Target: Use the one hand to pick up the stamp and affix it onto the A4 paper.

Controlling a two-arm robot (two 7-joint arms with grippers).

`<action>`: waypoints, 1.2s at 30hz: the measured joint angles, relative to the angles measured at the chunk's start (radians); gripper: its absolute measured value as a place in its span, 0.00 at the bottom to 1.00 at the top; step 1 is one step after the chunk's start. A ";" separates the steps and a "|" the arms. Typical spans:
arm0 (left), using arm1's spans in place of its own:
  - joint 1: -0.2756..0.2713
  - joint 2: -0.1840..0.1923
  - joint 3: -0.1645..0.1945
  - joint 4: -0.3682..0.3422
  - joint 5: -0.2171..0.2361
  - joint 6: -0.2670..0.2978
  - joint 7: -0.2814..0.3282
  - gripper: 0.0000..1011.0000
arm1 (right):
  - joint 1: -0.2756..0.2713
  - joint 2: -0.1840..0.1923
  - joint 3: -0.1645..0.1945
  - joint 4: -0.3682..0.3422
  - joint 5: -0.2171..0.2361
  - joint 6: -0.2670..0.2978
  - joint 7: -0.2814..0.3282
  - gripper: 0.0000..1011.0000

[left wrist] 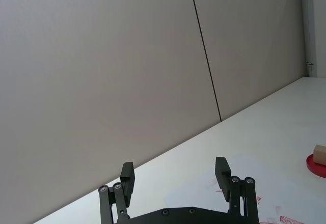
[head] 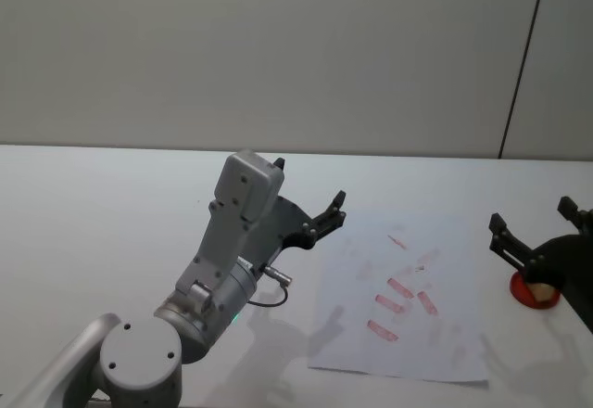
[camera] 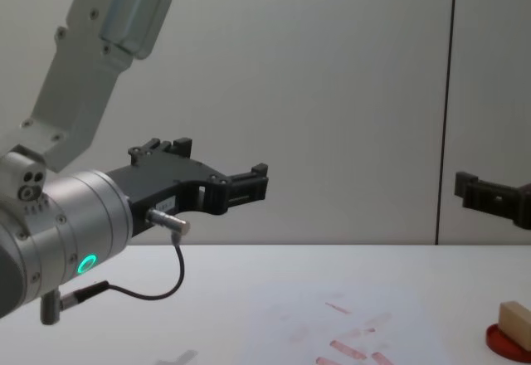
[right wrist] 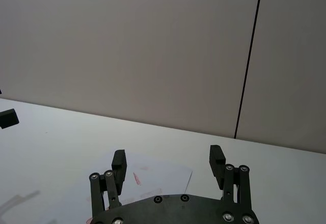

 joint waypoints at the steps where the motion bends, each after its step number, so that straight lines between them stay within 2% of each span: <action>1: 0.000 0.000 0.000 0.000 0.000 0.000 0.000 0.99 | 0.000 0.000 0.000 0.000 0.000 0.000 0.000 0.99; 30: 0.000 0.000 0.000 0.000 0.000 0.000 0.000 0.99 | 0.000 0.000 0.000 0.000 0.000 0.000 0.001 0.99; 36: 0.000 0.000 0.000 0.000 0.000 0.000 0.000 0.99 | -0.002 0.002 0.000 0.000 -0.005 0.025 0.003 0.99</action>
